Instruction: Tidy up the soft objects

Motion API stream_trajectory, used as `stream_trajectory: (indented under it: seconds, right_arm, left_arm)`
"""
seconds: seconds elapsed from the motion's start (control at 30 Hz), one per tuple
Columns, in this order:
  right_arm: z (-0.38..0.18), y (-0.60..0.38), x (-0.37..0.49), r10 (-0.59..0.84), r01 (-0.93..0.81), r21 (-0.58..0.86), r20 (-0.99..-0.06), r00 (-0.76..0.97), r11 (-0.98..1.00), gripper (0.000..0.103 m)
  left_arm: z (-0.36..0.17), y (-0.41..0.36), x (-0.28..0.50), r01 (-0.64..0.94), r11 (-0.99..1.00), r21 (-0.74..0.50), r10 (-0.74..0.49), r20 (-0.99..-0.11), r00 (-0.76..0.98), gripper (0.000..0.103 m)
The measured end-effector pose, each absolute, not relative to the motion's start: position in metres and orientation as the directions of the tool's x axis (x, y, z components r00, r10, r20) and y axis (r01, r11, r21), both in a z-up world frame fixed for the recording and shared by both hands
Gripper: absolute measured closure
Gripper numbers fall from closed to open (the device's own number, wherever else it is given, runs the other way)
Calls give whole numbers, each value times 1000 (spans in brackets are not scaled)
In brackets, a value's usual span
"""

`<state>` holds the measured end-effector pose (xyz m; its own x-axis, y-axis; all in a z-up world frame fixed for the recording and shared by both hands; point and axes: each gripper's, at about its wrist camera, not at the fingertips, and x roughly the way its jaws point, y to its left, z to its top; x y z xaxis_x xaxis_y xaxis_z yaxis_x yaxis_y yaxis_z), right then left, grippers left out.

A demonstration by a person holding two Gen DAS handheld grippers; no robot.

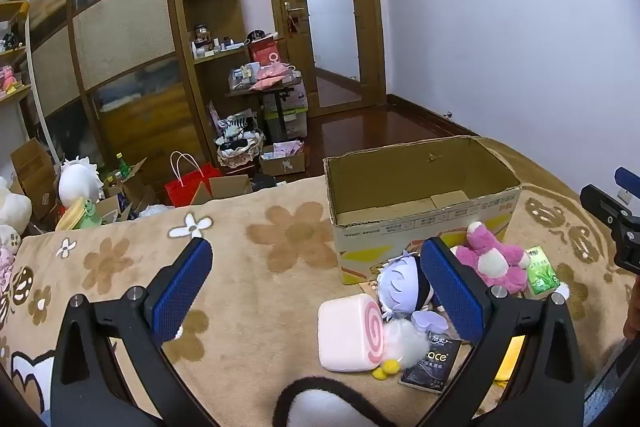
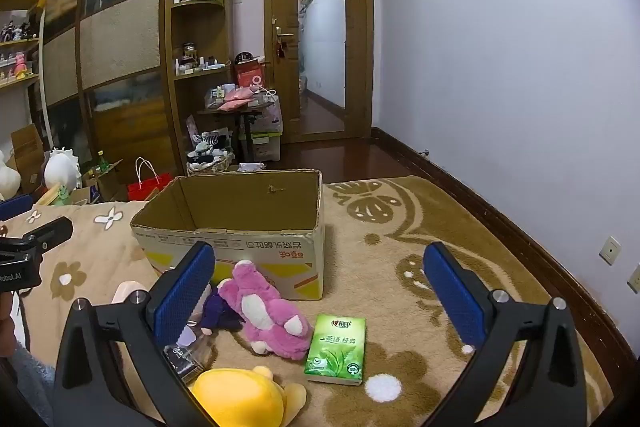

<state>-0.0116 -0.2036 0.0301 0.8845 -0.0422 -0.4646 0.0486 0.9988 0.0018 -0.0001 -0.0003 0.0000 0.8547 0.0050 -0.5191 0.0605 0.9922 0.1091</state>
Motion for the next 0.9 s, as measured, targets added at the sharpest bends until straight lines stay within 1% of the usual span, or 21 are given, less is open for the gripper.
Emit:
stream_trajectory:
  seconds: [0.9]
  right_arm:
    - [26,-201,-9,-27,36,10,-471,882,999,0]
  left_arm:
    - [2,1,-1,57,993,106,7,-520,854,0]
